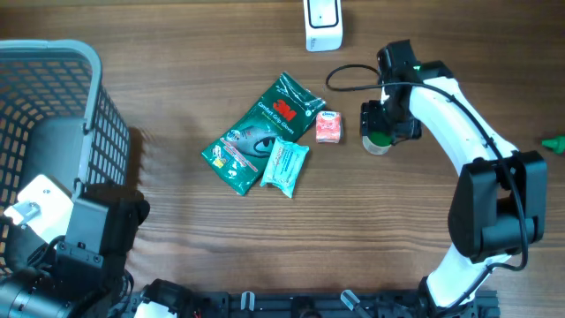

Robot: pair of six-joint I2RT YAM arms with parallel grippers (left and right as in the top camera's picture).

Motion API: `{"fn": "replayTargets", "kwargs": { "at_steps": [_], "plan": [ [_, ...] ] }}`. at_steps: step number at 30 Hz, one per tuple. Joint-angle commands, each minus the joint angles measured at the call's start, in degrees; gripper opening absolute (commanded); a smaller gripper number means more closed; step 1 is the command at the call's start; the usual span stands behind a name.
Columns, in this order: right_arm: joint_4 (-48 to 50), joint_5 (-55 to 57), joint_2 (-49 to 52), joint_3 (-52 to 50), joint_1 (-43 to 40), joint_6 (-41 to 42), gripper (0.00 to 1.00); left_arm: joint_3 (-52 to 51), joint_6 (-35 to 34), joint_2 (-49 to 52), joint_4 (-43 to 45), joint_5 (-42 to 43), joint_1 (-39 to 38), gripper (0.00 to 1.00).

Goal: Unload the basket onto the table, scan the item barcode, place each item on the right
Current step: 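Lift the green-capped jar off the glove pack and carry it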

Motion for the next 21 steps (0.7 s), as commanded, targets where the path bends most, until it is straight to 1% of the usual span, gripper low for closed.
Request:
{"fn": "replayTargets", "kwargs": {
  "at_steps": [1, 4, 5, 6, 7, 8, 9, 11, 13, 15, 18, 21],
  "plan": [
    [-2.4, -7.7, -0.5, 3.8, -0.2, 9.6, 0.99, 0.0, -0.9, -0.1, 0.0, -0.9, 0.3, 1.0],
    [-7.8, -7.5, -0.6, 9.9, -0.2, 9.2, 1.0, 0.0, -0.9, -0.1, 0.0, -0.9, 0.3, 1.0],
    [-10.1, -5.7, -0.6, 12.5, -0.2, 9.2, 1.0, 0.0, -0.9, -0.1, 0.0, -0.9, 0.3, 1.0],
    [-12.1, 0.5, -0.7, 15.7, -0.2, 9.1, 1.0, 0.0, -0.9, -0.1, 0.0, -0.9, 0.3, 1.0],
    [-11.3, 5.3, -0.8, 16.5, -0.2, 7.8, 1.0, 0.0, -0.9, -0.1, 0.0, -0.9, 0.3, 1.0],
    [-9.5, 9.5, -0.7, 16.4, -0.2, 2.3, 1.0, 0.0, -0.9, -0.1, 0.0, -0.9, 0.3, 1.0],
    [-8.7, 10.3, -0.5, 16.1, -0.2, -0.4, 1.0, 0.0, -0.9, -0.1, 0.0, -0.9, 0.3, 1.0],
    [-5.9, 8.3, -0.5, 13.5, -0.2, -7.9, 1.0, 0.0, -0.9, -0.1, 0.0, -0.9, 0.3, 1.0],
    [-4.0, 4.8, -0.5, 10.1, -0.2, -15.2, 1.0, 0.0, -0.9, -0.1, 0.0, -0.9, 0.3, 1.0],
    [-2.7, -1.6, -0.5, 4.9, -0.2, -20.5, 1.0, 0.0, -0.9, -0.1, 0.0, -0.9, 0.3, 1.0],
    [3.1, -2.8, -0.5, -1.5, -0.2, -22.7, 1.0, 0.0, -0.9, -0.1, 0.0, -0.9, 0.3, 1.0],
    [4.8, -2.9, 1.9, -2.1, -0.2, -23.8, 1.0, 0.0, -0.9, -0.1, 0.0, -0.9, 0.3, 1.0]
  ]
}}
